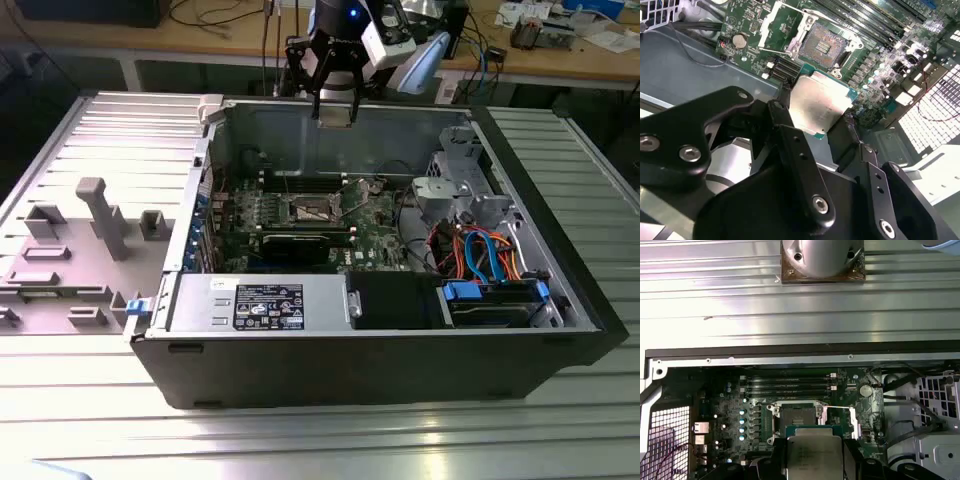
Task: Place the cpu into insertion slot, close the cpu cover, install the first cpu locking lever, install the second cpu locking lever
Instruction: 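Place the cpu into insertion slot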
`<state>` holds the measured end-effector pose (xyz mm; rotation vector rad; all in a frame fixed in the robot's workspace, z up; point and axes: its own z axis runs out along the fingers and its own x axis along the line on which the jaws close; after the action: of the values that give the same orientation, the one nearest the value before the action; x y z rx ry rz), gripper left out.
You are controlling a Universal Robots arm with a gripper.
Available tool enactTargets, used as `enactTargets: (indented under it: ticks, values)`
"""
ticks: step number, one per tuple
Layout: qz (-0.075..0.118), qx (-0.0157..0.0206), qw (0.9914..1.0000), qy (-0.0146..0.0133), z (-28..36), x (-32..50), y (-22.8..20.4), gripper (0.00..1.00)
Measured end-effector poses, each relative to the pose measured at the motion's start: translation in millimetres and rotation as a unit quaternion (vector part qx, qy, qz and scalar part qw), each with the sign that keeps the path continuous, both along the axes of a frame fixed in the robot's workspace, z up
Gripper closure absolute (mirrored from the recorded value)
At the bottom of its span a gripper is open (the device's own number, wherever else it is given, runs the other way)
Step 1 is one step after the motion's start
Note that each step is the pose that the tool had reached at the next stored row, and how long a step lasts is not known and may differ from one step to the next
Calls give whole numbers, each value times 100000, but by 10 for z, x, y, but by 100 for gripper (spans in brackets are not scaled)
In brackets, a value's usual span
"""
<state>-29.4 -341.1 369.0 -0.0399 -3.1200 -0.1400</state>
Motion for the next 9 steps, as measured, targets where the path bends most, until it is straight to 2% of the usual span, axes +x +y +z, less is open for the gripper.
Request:
enactTargets:
  ticks: [9]
  values:
    - [-3, 0, 100000, 0, 0, 0, 0, 46]
